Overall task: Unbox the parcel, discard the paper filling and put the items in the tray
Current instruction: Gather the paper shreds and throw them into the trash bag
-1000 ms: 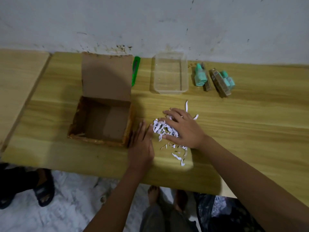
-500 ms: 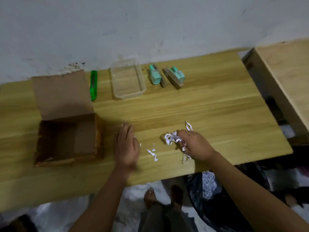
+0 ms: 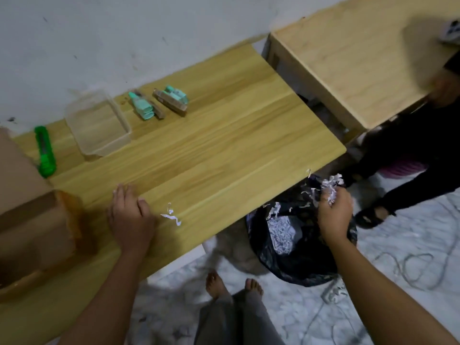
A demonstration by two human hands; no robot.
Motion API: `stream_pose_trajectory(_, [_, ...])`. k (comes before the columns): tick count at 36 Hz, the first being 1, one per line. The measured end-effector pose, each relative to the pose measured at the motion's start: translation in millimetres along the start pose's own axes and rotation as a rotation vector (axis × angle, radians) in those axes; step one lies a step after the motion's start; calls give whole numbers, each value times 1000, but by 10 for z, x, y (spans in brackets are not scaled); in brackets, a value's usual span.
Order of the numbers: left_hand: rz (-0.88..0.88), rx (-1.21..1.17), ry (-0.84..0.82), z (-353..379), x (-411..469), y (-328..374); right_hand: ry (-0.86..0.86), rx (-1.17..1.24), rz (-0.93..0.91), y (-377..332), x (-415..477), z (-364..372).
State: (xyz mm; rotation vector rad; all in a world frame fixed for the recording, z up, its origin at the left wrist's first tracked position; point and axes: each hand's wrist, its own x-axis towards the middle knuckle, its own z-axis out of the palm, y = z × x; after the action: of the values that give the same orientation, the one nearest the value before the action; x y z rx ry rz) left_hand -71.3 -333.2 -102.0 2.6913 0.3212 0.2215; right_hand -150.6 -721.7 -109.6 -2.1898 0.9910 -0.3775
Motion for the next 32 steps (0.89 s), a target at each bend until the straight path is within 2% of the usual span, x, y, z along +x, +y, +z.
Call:
stream_pose_trajectory(2, [-4,-11,2,3,3,-2,-90,-47,105,155,14,61])
stream_pose_trajectory(6, [-13,-29,-3,6,-7,-2,-381,-66,333,412,36,177])
stream_pose_trajectory(9, [4,-21,2,-4,-13,-4,-523,-65,344,532,44,216])
stream_pose_trajectory(13, [-4,-39,5,2,-26,-26,-560,-126,333,567,30,249])
stream_pose_trajectory(16, [-12,-54,-8,1,-40,-29,-482,-180,255,433,-18,201])
stream_pose_trajectory(22, [-17,-23,-33,-34,-142,-122,-239,-71,87,-114,-115,-44])
stream_pose_trajectory(25, [-15,17,-40,-79,-250,-188,-187,-39,-50,-418,-234,-114])
stream_pose_trajectory(28, [-3,52,-71,-149,-358,-239,-213,-12,-164,-697,-383,-67])
stream_pose_trajectory(32, [-5,43,-79,-175,-475,-320,-373,-63,-340,-936,-629,187])
